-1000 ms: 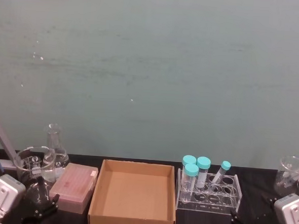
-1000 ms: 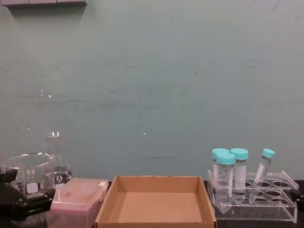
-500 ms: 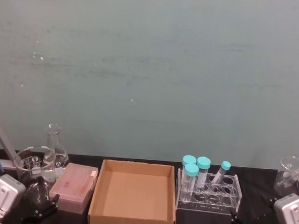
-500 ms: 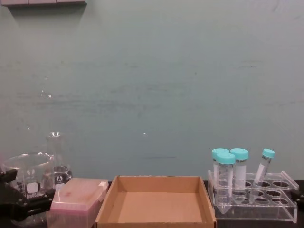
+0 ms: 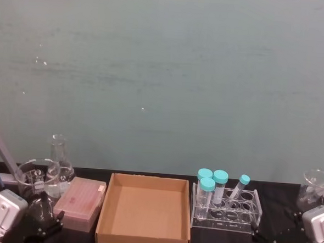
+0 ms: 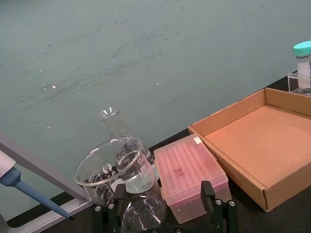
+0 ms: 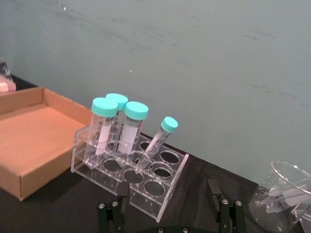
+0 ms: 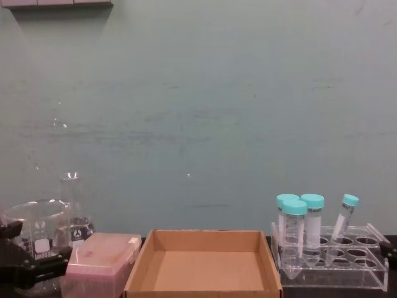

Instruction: Use the right hand to move the test tube from the test tube rack into the box.

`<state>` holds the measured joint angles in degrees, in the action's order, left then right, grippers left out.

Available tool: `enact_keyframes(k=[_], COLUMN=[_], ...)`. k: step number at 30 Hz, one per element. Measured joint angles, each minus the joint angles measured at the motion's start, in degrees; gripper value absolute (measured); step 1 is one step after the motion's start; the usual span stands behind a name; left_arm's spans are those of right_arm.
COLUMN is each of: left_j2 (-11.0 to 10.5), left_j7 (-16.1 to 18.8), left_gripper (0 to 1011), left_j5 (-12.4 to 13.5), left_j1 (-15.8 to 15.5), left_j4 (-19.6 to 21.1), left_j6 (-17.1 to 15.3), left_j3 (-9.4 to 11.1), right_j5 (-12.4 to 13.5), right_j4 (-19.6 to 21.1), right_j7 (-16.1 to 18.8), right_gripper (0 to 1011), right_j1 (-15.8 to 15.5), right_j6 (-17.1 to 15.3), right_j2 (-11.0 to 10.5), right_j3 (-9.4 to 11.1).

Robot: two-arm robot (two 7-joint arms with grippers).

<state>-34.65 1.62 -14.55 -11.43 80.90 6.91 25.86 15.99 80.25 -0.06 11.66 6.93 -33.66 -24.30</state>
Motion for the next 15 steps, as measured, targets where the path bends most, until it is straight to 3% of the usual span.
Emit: enact_keyframes(k=[6,15], left_j2=[0.0,0.0], left_j7=[0.0,0.0], left_gripper=[1000,1000], left_j5=[0.0,0.0], left_j1=[0.0,0.0], left_j4=[0.0,0.0], left_j6=[0.0,0.0], left_j3=[0.0,0.0], right_j5=[2.2,5.1], right_j4=[-1.5,-6.4], right_j7=[2.2,5.9], right_gripper=[1003,1003], right_j1=[1.2,6.3], right_j6=[-0.2,-1.6], right_j2=[1.6,6.0], right_j3=[1.6,3.2])
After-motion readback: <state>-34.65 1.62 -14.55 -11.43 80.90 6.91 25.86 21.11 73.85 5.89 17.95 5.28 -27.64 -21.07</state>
